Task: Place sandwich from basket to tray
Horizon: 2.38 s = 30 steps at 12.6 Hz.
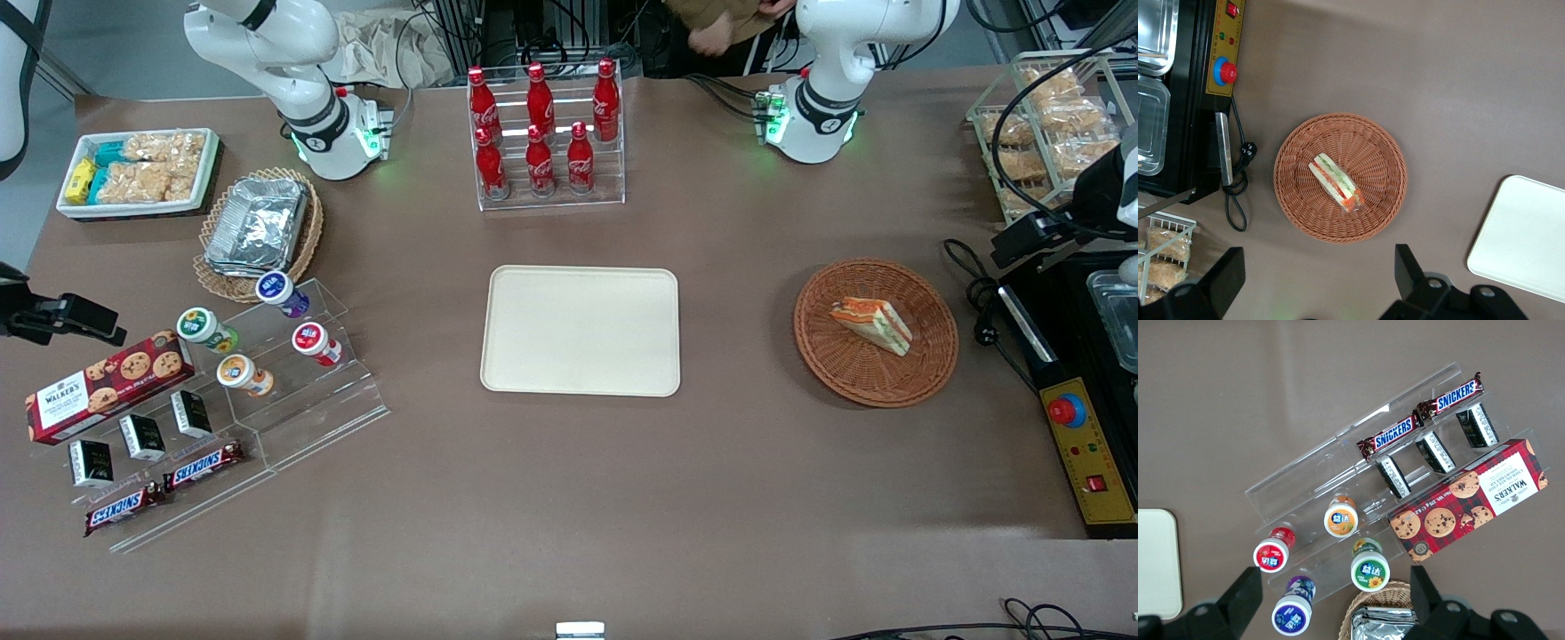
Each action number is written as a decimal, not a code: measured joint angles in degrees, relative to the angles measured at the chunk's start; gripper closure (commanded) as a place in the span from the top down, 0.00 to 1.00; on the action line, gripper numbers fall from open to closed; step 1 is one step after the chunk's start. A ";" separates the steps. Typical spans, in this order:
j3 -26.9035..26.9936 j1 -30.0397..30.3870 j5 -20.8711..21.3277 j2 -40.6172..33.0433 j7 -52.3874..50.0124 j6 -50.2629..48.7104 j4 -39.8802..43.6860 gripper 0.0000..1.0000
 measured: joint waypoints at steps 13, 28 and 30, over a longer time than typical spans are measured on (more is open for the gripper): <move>6.22 1.15 -2.14 -10.58 -21.59 16.90 -28.16 1.00; 3.18 0.73 -1.90 4.38 -42.10 61.64 -54.82 1.00; 3.01 0.71 -1.90 5.87 -42.19 65.38 -56.77 0.78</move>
